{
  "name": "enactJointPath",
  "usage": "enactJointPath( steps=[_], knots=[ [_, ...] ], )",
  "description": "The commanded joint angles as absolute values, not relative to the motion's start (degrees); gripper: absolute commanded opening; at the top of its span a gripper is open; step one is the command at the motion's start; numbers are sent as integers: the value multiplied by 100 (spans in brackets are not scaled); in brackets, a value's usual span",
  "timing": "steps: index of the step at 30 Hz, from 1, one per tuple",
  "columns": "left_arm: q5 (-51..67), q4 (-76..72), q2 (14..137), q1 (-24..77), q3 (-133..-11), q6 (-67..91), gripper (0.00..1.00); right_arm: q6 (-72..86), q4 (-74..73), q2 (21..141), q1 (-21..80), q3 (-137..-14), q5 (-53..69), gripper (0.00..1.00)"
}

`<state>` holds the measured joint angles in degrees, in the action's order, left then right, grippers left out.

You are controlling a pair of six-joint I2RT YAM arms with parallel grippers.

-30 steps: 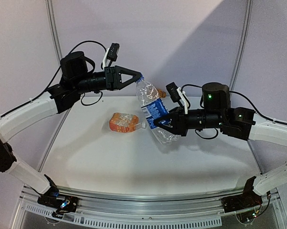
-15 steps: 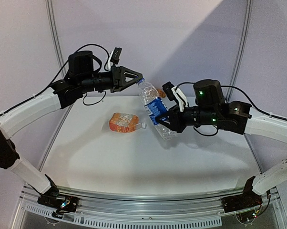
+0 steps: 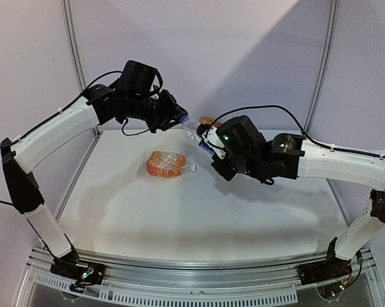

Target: Unscrew the bottle caps

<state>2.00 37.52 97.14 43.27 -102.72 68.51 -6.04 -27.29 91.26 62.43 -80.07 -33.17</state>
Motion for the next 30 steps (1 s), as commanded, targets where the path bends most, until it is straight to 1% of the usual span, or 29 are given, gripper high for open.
enactJointPath(
  steps=[1, 3, 4, 5, 8, 10, 11, 12, 17, 23, 27, 30],
  knots=[
    [308, 4766, 9876, 4579, -10369, 7360, 14, -1035, -2566, 9169, 6302, -8240, -3851, 0],
    [473, 4572, 9824, 4579, -10263, 7348, 27, -976, -2563, 9134, 6308, -8173, -3782, 0],
    [524, 4438, 9788, 4579, -10208, 7321, 40, -949, -2546, 9098, 6307, -8119, -3750, 0],
    [587, 4292, 9741, 4579, -10137, 7285, 49, -905, -2530, 9041, 6305, -8064, -3699, 0],
    [664, 3670, 9485, 4579, -9756, 7137, 67, -742, -2499, 8924, 6295, -7904, -3611, 0],
    [655, 3286, 9253, 4579, -9446, 7018, 83, -649, -2526, 8834, 6297, -7876, -3543, 0],
    [646, 3097, 9126, 4579, -9237, 6915, 92, -591, -2542, 8798, 6302, -7867, -3496, 0],
    [599, 3007, 9004, 4579, -9115, 6875, 98, -519, -2546, 8750, 6296, -7859, -3456, 0],
    [431, 2475, 8279, 4563, -8402, 6460, 99, -269, -2614, 8633, 6284, -7842, -3240, 0],
    [495, 1749, 7373, 4519, -7657, 5550, 99, 275, -2428, 8304, 5992, -7541, -2314, 0],
    [875, 1232, 6963, 4450, -7326, 4858, 99, 520, -1956, 7856, 5692, -7026, -1130, 0],
    [1420, 279, 6690, 4331, -6806, 4465, 99, 697, -1455, 7427, 5503, -6515, 292, 0]
  ],
)
